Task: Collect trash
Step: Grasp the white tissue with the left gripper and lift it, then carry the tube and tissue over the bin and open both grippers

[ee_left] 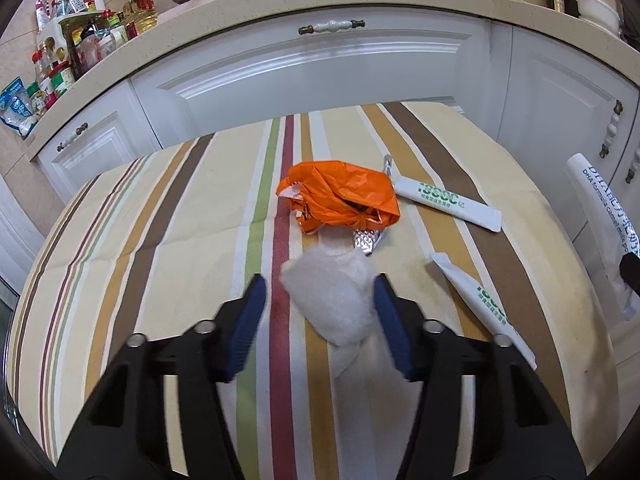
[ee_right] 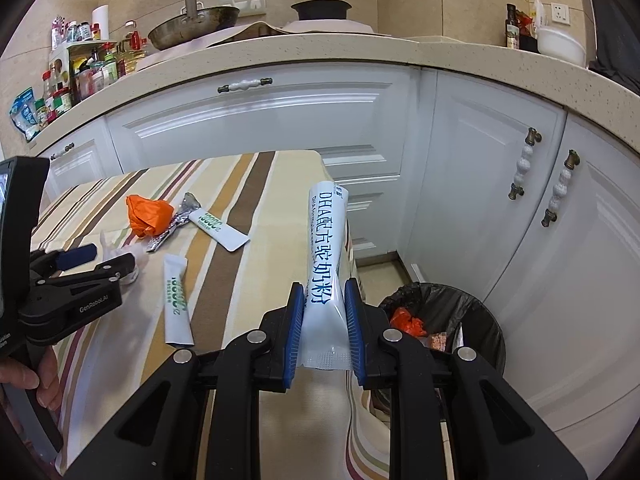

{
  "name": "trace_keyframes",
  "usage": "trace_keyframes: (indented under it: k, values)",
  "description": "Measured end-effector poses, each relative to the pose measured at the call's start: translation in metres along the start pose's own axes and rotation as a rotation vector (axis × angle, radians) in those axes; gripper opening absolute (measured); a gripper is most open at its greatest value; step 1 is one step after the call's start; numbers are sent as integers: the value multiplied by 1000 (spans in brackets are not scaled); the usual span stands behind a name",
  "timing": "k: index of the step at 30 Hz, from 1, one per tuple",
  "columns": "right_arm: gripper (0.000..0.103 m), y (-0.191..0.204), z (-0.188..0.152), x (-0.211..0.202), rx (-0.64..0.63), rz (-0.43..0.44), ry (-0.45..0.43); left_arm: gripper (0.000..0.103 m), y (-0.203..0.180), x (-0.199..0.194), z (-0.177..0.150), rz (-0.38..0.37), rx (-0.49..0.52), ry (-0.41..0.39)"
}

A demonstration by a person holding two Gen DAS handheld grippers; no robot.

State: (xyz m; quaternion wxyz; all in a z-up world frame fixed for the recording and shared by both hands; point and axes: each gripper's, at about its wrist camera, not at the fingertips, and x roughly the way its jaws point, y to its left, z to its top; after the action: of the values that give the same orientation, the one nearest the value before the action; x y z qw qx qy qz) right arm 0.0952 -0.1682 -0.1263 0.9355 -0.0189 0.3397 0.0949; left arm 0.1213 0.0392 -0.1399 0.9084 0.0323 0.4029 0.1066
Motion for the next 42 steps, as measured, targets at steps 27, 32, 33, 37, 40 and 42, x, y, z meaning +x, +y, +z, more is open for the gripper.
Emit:
trace_keyframes:
  k: [27,32,33,37,40,42]
  values:
    - [22,-12,0,-6,18,-42,-24,20,12,-40,-2,33,33,-88]
    - [22,-26,-2,-11,36,-68,-35,20,-7,-52,6,-9,56,-125]
    - [22,-29,-3,-11,40,-72,-37,20,-15,-55,9,-23,66,-134]
    - [22,-48,-4,-16,70,-104,-47,20,-46,-63,18,-80,98,-157]
    - [22,-66,-6,-18,96,-131,-53,20,-71,-66,23,-120,125,-171]
    - [22,-77,-8,-18,113,-150,-55,20,-92,-66,28,-152,144,-172]
